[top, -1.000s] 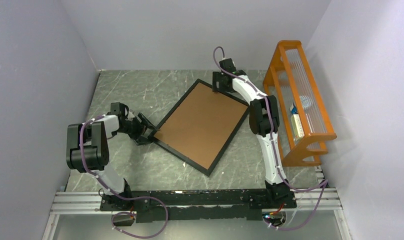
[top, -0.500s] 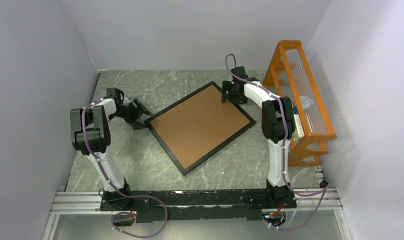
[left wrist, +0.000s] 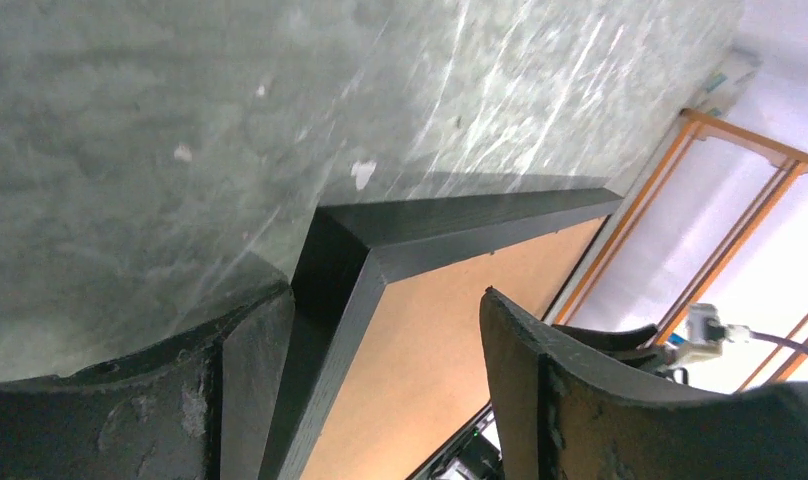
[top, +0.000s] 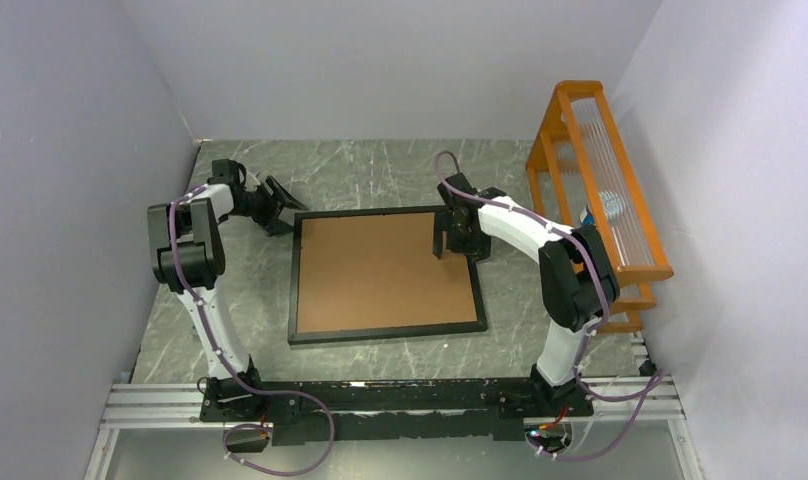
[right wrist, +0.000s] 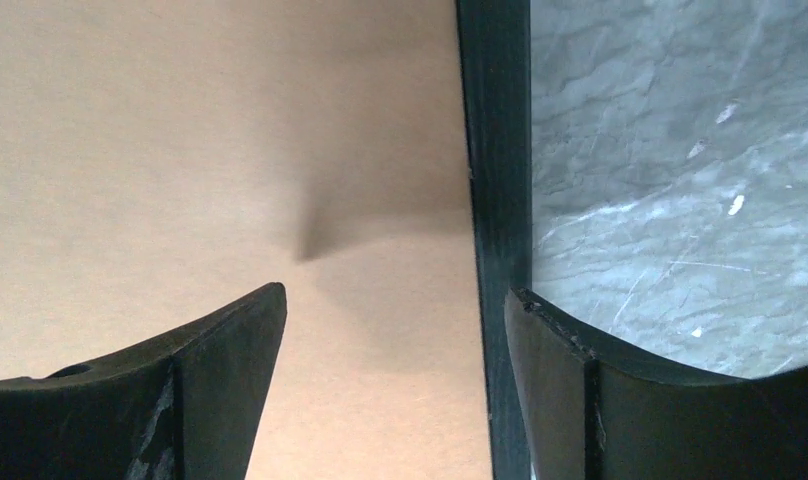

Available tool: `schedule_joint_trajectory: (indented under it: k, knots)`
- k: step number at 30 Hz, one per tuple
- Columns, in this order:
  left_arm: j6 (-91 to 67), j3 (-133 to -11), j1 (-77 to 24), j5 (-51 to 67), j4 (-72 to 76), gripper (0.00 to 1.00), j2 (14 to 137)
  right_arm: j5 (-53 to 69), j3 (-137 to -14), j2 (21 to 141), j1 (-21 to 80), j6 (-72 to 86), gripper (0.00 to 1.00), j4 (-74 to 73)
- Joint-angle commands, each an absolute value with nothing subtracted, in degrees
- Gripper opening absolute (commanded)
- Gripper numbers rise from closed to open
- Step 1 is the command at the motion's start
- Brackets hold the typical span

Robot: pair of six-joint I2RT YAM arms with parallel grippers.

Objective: Put the photo into the frame
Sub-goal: Adjust the photo frame at the center of the board, then install the photo frame at the center of the board.

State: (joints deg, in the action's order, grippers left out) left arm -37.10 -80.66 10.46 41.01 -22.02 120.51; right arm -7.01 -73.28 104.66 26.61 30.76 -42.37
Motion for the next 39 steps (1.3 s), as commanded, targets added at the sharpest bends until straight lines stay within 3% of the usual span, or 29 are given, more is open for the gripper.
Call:
schedule_joint_trajectory:
  k: [1, 5, 8, 11, 13, 16, 19, 31, 35, 39]
  knots:
    - [-35.9, -79.8, 8.6, 35.9, -30.4, 0.74, 114.8, -15.2, -78.6, 98.9, 27.8, 36.3, 0.84, -40.7]
    - [-35.1, -77.4, 9.4, 24.2, -35.5, 0.78, 108.0, -21.1, -83.0, 97.1, 29.2, 36.4, 0.86, -42.4]
    - [-34.3, -73.5, 9.7, 20.4, -37.0, 0.79, 101.6, -13.1, -83.1, 96.6, 30.4, 34.1, 0.85, -37.5]
    - [-33.7, -67.4, 9.7, 20.2, -38.1, 0.78, 95.0, 1.2, -81.8, 98.2, 32.0, 35.1, 0.75, -29.9]
    - [-33.3, -63.0, 9.6, 22.0, -38.9, 0.74, 92.0, 9.5, -81.3, 100.3, 34.2, 37.9, 0.58, -24.0]
    - [-32.5, -56.2, 9.6, 25.5, -40.0, 0.65, 88.1, 19.7, -82.4, 105.2, 37.8, 44.8, 0.39, -15.2]
    - [-32.4, -50.3, 9.6, 29.1, -39.3, 0.54, 85.1, 27.2, -86.1, 110.8, 41.8, 49.7, 0.28, -7.4]
    - [-30.6, -46.9, 9.6, 31.3, -39.6, 0.03, 87.5, 33.3, -93.3, 125.2, 50.4, 61.3, 0.14, -0.4]
    - [-30.1, -47.7, 9.6, 28.8, -41.8, 0.03, 88.2, 32.8, -96.1, 127.7, 51.4, 61.2, 0.13, -0.7]
    - [-32.3, -48.7, 9.6, 20.1, -44.6, 0.15, 86.9, 32.8, -98.0, 130.0, 51.9, 61.7, 0.12, -0.9]
